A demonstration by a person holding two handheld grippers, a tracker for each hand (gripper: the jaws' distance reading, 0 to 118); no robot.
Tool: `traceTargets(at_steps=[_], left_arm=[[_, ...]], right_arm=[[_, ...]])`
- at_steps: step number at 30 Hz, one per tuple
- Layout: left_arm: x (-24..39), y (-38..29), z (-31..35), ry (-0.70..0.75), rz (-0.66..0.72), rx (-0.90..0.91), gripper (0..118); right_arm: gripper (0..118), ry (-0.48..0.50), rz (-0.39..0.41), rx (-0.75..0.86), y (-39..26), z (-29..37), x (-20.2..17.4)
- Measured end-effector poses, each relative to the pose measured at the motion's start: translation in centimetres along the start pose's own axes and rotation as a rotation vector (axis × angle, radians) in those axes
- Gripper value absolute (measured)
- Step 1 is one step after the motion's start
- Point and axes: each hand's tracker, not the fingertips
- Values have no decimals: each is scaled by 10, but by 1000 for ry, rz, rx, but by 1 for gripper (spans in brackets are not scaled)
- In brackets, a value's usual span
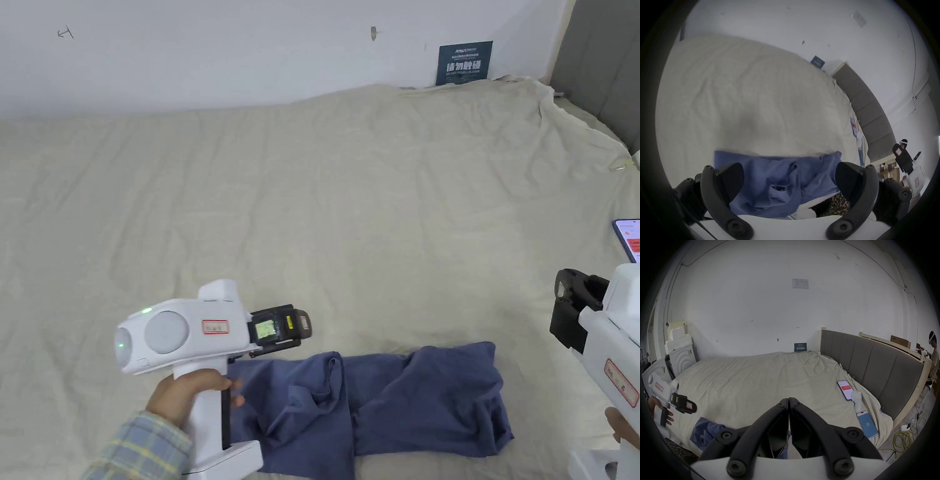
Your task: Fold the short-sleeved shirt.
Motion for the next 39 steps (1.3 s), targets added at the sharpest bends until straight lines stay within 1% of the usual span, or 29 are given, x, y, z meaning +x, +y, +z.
traceTargets(at_steps=[3, 4, 5, 7, 8, 9, 11, 19, 22, 27, 31, 33, 34, 37, 38, 39], left_arm=[[-14, -3, 17, 85, -46, 95, 114], [-17, -7, 21, 122, -59, 148, 110], [-20, -11, 24, 146, -85, 178, 99], [-26, -20, 25, 159, -145, 210, 48], [-28, -24, 21, 172, -167, 210, 26], [-30, -29, 17, 176, -182, 196, 13], [-33, -39, 9, 194, -203, 183, 0], [-34, -77, -34, 234, -278, 72, 0], [-28, -92, -52, 245, -329, 18, 0], [-18, -113, -79, 185, -306, -66, 0], [6, -126, -90, 179, -363, -65, 0], [21, -129, -92, 144, -372, -66, 0], [28, -133, -94, 144, -393, -61, 0], [52, -150, -105, 190, -571, -55, 0], [58, -156, -108, 206, -612, -50, 0], [62, -159, -109, 205, -624, -45, 0]], right_arm=[[0, 6, 1, 5, 2, 0, -3], [0, 8, 3, 6, 2, -1, -4], [0, 10, 4, 6, 3, -1, -5], [0, 13, 5, 6, 3, -1, -6], [0, 14, 6, 7, 4, -1, -7], [0, 15, 7, 6, 3, -1, -7], [0, 15, 8, 6, 3, 0, -8], [0, 2, 1, -5, 0, 2, -3], [0, -6, -3, -10, -3, 3, 1], [0, -22, -11, -15, -6, 4, 9], [0, -37, -17, -21, -8, 6, 16], [0, -43, -20, -23, -8, 6, 19], [0, -44, -22, -24, -9, 6, 21], [0, -53, -27, -23, -9, 7, 25], [0, -56, -28, -23, -9, 7, 26], [0, -59, -29, -24, -9, 8, 27]])
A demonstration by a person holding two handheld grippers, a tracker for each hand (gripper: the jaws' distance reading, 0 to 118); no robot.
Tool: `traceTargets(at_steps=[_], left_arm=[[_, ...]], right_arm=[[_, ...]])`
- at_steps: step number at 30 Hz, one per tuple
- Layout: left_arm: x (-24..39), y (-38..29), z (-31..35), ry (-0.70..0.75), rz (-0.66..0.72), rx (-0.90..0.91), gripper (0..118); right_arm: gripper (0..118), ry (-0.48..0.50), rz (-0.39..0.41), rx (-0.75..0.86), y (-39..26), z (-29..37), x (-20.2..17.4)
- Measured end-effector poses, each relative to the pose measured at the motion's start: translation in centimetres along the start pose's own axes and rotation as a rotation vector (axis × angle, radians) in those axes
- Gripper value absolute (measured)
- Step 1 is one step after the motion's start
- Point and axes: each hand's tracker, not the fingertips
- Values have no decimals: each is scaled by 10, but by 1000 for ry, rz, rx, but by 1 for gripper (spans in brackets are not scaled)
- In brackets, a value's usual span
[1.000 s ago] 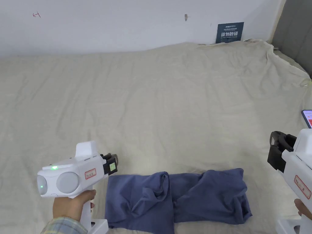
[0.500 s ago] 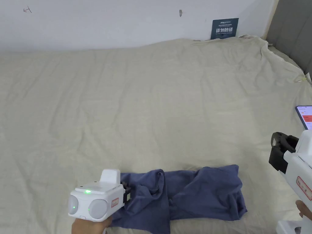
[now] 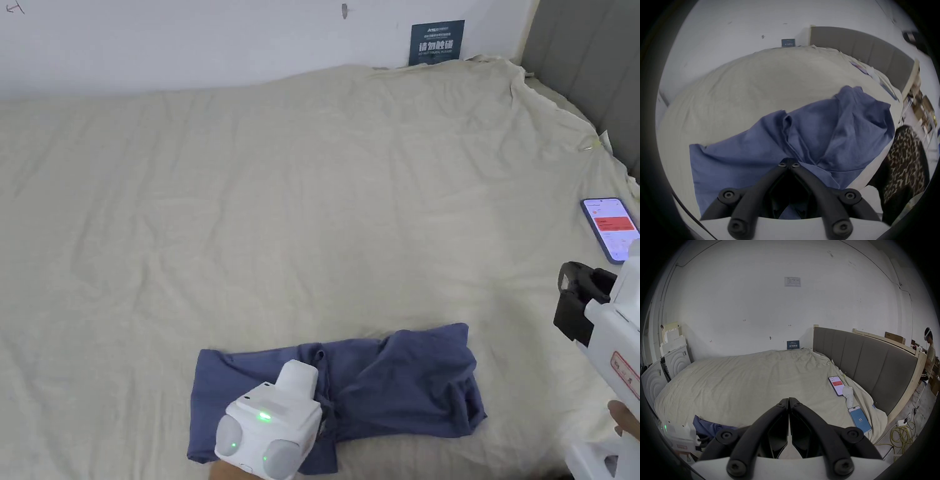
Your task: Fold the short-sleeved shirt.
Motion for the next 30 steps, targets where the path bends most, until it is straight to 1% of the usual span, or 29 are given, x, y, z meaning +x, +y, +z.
traceTargets(at_steps=[10, 12, 14, 20, 22, 26, 28, 29, 30], left_arm=[[-3, 4, 9, -29, 46, 9, 0], [-12, 10, 19, -57, 99, 21, 0], [-25, 18, 34, -85, 162, 67, 0], [-87, 38, 79, -117, 233, 98, 0], [-112, 40, 88, -142, 280, 97, 0], [-165, 31, 94, -196, 422, 53, 0], [-188, 23, 91, -216, 484, 6, 6], [-195, 19, 91, -197, 506, 11, 14], [-203, 14, 89, -198, 514, 8, 34]], right_arm=[[0, -9, -11, -9, -4, 0, 4], [0, -7, -12, -10, -4, 0, 4], [0, -4, -9, -10, -3, -1, 2], [0, 15, -2, 2, 3, -2, -7], [0, 20, 1, 5, 4, -2, -10], [0, 26, 5, 2, 5, -4, -14], [0, 28, 10, 0, 5, -5, -17], [0, 30, 12, -1, 5, -5, -18], [0, 31, 15, -3, 5, -5, -19]])
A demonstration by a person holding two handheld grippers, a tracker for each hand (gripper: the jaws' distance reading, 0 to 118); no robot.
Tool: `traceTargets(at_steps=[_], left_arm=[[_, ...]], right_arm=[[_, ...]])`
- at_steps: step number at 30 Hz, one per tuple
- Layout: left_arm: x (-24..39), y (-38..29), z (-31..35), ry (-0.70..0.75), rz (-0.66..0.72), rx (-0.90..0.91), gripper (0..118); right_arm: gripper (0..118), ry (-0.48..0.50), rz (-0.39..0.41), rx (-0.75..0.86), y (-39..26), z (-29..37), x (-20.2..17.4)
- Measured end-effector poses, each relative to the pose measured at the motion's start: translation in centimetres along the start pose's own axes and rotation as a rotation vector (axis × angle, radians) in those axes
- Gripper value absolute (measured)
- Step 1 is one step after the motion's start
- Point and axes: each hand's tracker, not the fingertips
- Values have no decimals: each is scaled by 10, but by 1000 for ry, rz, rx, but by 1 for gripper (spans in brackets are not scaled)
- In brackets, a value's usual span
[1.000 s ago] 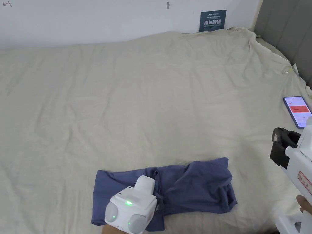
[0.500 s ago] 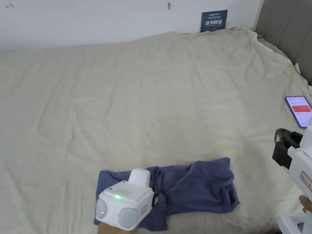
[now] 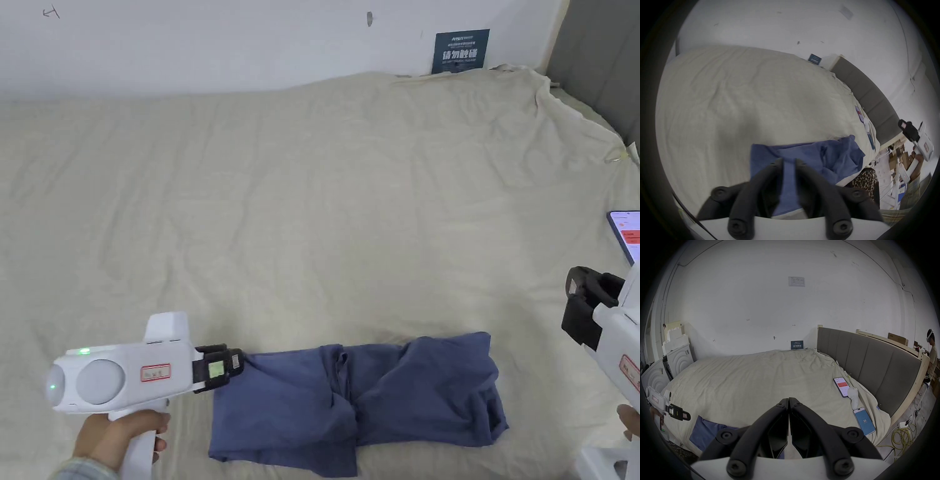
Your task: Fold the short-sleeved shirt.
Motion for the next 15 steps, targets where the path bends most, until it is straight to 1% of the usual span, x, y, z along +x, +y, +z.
traceTargets(at_steps=[1, 3, 4, 5, 7, 11, 12, 14, 15], left_arm=[[-9, -1, -1, 2, 18, -13, 55], [-24, -4, -7, 25, 74, -44, 93], [-30, -6, -10, 21, 94, -61, 100], [-36, -8, -13, 13, 108, -78, 102], [-46, -13, -21, -34, 138, -106, 102], [-56, -21, -43, -71, 175, -171, 101], [-57, -22, -49, -84, 170, -193, 95], [-56, -25, -59, -99, 168, -213, 81], [-51, -27, -60, -92, 163, -214, 80]], right_arm=[[0, 0, 3, -2, 0, -1, -1], [0, 2, 6, -6, 0, -2, -2], [0, 2, 6, -8, 0, -2, -3], [0, 1, 7, -9, -1, -2, -4], [0, -1, 10, -13, -1, -3, -5], [0, -5, 16, -22, -2, -5, -7], [0, -7, 17, -24, -2, -5, -7], [0, -9, 17, -28, -3, -5, -7], [0, -11, 17, -30, -3, -5, -6]])
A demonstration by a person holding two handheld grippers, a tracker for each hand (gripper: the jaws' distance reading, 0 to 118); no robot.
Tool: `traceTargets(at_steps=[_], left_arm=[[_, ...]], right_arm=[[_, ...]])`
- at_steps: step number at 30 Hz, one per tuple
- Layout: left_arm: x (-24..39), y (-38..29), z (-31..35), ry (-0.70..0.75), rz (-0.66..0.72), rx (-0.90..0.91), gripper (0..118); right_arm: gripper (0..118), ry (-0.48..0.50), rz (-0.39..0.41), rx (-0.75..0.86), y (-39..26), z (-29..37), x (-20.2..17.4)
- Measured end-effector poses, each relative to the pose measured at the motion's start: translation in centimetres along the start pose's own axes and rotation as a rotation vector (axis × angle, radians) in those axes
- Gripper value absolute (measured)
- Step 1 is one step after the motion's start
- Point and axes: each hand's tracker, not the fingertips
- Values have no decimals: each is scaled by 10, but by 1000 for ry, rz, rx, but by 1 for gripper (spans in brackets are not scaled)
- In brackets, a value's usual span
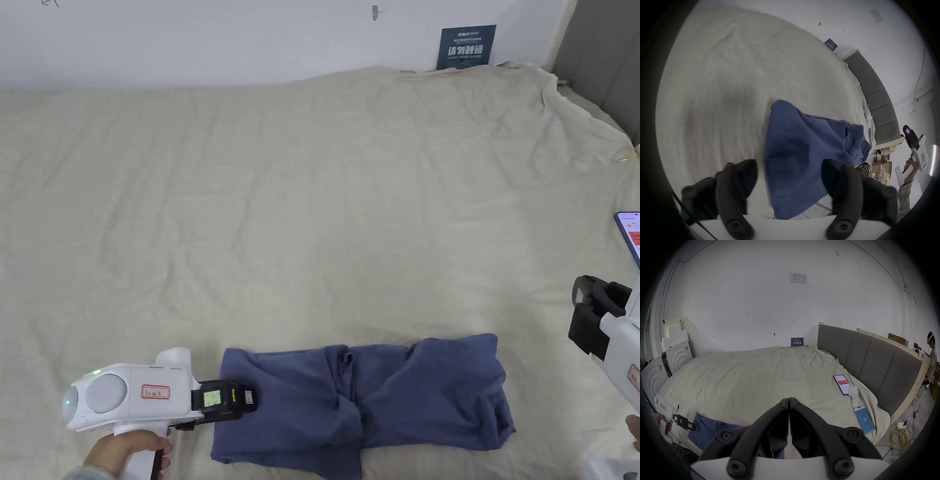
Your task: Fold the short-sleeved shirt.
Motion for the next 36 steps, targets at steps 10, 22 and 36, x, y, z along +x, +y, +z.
traceTargets(at_steps=[10, 22, 36], left_arm=[[8, 5, -8, 72, -50, 11, 10], [-2, 3, 70, 125, -25, 147, 3], [-26, -7, 150, 294, 125, 202, 3]], right_arm=[[0, -14, -9, -10, -3, -3, 5], [0, 22, 0, 7, 6, -9, -7], [0, 85, 9, 23, 8, -13, -29]])
